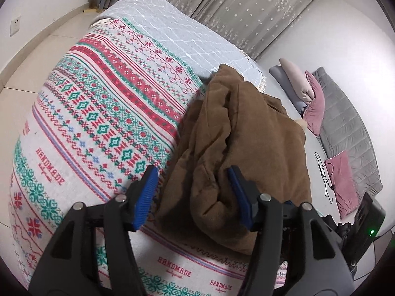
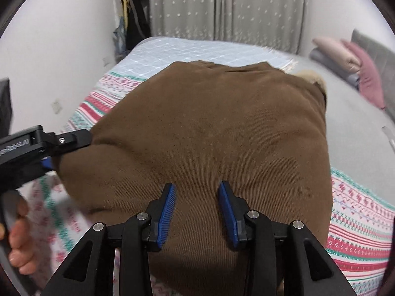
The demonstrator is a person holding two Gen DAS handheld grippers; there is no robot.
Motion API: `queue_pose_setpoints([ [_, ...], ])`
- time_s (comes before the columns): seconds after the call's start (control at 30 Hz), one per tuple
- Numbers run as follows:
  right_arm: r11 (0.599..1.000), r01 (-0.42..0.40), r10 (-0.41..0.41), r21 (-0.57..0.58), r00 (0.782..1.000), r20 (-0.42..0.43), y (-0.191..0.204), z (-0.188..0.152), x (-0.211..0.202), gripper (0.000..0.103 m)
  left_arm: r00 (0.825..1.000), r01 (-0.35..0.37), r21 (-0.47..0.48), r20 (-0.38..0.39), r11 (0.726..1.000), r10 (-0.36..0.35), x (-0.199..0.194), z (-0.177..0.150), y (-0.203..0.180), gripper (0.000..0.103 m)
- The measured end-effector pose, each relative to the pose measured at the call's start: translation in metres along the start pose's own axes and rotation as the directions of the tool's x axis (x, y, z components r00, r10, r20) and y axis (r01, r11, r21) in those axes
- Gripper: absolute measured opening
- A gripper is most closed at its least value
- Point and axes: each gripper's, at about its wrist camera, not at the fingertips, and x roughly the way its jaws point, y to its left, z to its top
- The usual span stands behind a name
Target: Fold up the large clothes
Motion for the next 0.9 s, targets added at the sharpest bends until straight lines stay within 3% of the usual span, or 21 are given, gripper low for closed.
queue_pose_setpoints([
  [0.17, 0.998, 0.037, -0.034, -0.041, 0.997, 0.066, 0.012, -0.005, -0.024, 0.038, 1.000, 0.024, -0.027, -0.010, 0.999, -0.024, -0.003, 0.002, 0.008, 0.061],
  [0.27, 0.990, -0.031, 0.049, -0.138, 0.990, 0.130, 0.038, -0.012, -0.046, 0.040, 0.998, 0.057, -0.080, -0.012, 0.995, -0.058, -0.011, 0.005, 0.019, 0.062],
  [0.33, 0.968, -0.084, 0.122, -0.238, 0.981, 0.152, 0.061, -0.020, -0.054, 0.053, 0.999, 0.030, -0.094, -0.008, 0.995, -0.031, -0.014, 0.006, 0.024, 0.063],
  [0.4, 0.938, -0.094, 0.151, -0.335, 0.977, 0.149, 0.083, -0.023, -0.050, 0.060, 0.999, -0.048, -0.096, -0.020, 0.994, 0.047, -0.012, 0.005, 0.028, 0.063],
  [0.43, 0.922, -0.073, 0.138, -0.380, 0.979, 0.147, 0.093, -0.026, -0.045, 0.063, 0.998, -0.056, -0.100, -0.038, 0.993, 0.053, -0.008, 0.004, 0.031, 0.063],
  [0.63, 0.842, 0.051, 0.058, -0.537, 0.981, 0.184, 0.129, -0.036, -0.016, 0.077, 0.993, 0.115, -0.171, -0.021, 0.979, -0.120, -0.018, 0.007, 0.038, 0.063],
  [0.73, 0.786, 0.123, -0.021, -0.605, 0.985, 0.173, 0.140, -0.040, 0.002, 0.080, 0.992, 0.114, -0.194, -0.037, 0.974, -0.124, -0.016, 0.007, 0.041, 0.064],
  [0.8, 0.774, 0.159, -0.062, -0.613, 0.982, 0.176, 0.141, -0.042, 0.014, 0.076, 0.991, 0.105, -0.194, -0.064, 0.975, -0.119, -0.010, 0.006, 0.041, 0.064],
  [0.87, 0.832, 0.167, -0.083, -0.529, 0.980, 0.180, 0.129, -0.032, 0.015, 0.045, 0.984, 0.121, -0.197, -0.106, 0.973, -0.144, -0.003, 0.003, 0.041, 0.064],
  [0.9, 0.866, 0.118, -0.040, -0.485, 0.985, 0.169, 0.121, -0.027, 0.010, 0.040, 0.980, 0.133, -0.196, -0.118, 0.972, -0.158, -0.001, 0.002, 0.039, 0.066],
])
